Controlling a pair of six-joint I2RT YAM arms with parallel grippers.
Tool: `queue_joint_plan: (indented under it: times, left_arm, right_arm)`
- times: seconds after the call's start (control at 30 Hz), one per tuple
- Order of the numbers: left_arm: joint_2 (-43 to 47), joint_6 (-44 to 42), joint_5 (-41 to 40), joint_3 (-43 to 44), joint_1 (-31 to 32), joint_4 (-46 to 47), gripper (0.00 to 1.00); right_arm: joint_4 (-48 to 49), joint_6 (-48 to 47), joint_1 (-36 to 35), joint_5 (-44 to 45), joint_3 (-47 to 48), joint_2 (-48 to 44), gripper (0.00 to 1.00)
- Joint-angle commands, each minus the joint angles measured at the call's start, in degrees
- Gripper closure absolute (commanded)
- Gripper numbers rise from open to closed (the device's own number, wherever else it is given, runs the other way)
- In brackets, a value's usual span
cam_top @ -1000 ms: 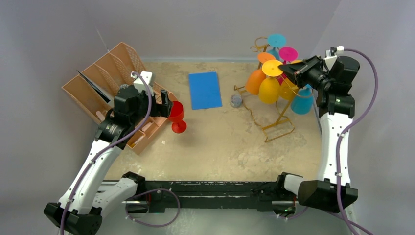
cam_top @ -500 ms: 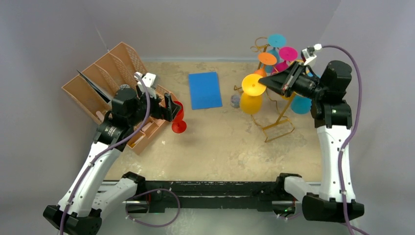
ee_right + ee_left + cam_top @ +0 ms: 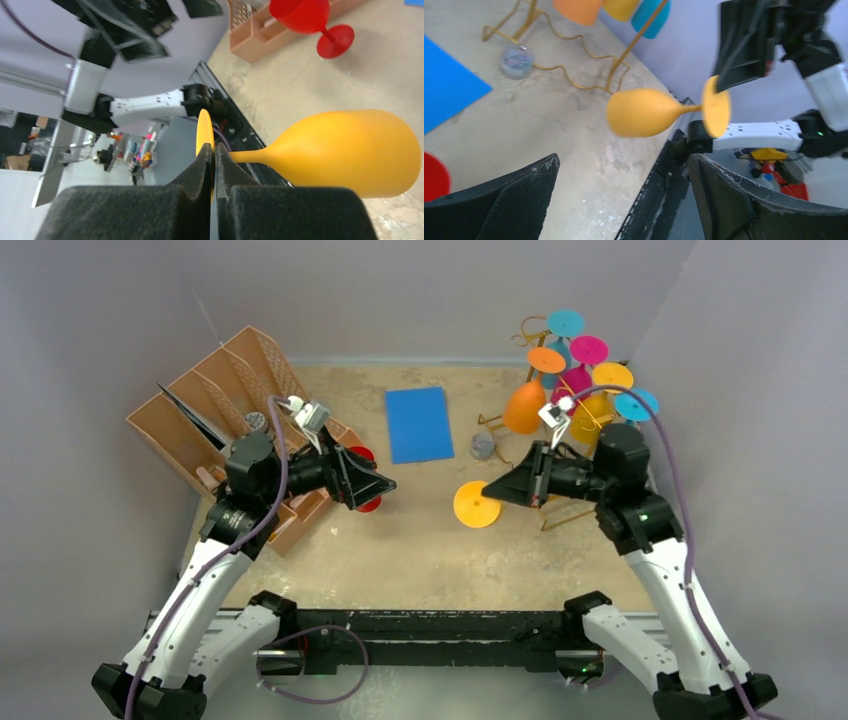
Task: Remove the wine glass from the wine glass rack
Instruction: Place the wine glass at the center of the board.
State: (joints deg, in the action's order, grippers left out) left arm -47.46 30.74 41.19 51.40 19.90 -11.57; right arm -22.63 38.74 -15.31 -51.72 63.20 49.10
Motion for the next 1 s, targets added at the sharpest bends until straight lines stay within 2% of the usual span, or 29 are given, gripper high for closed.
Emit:
queue_joint_plan:
  times: [0.0,0.13,0.23,0.43,0.57,0.73,0.87,0.97]
  left_arm:
    - [-0.1,10.2,9.7,-2.5,0.5,13.6,0.02]
    - [-1.8,12.1,6.4,-5.8,6.7,16.2,0.03]
    - [-4.1,8.3,4.2,-5.1,10.6,13.0,0.09]
    - [-4.3,7.1,5.3,-4.2,11.6,11.7,0.19]
    - [-4.3,6.9,5.3,-4.9,11.7,7.5,0.26]
    - [-3.3,9.5,6.2,-8.0,12.1,10.6,0.35]
    - [-3.3,11.2,6.1,-9.1,12.6,13.7,0.46]
    - [-3.4,11.9,5.7,-9.6,13.2,15.1,0.6]
  right_arm:
    - [10.9,-3.8,-6.5,6.6,-5.7,1.6,1.0]
    - [2.3,-13.0,-16.1,16.6,-3.4,5.2,1.0]
    - [7.3,-13.8,-19.9,16.6,-6.1,6.6,1.0]
    - [14.4,-12.7,-23.0,14.9,-6.3,10.8,1.0]
    - [18.2,-11.7,-23.3,14.4,-7.1,10.8,1.0]
    - [22.3,-10.3,-23.4,13.1,-9.4,9.7,1.0]
    - [26.4,-8.4,-23.4,12.5,-10.4,9.5,1.0]
    - [26.9,-8.0,-23.5,12.4,-10.8,9.5,1.0]
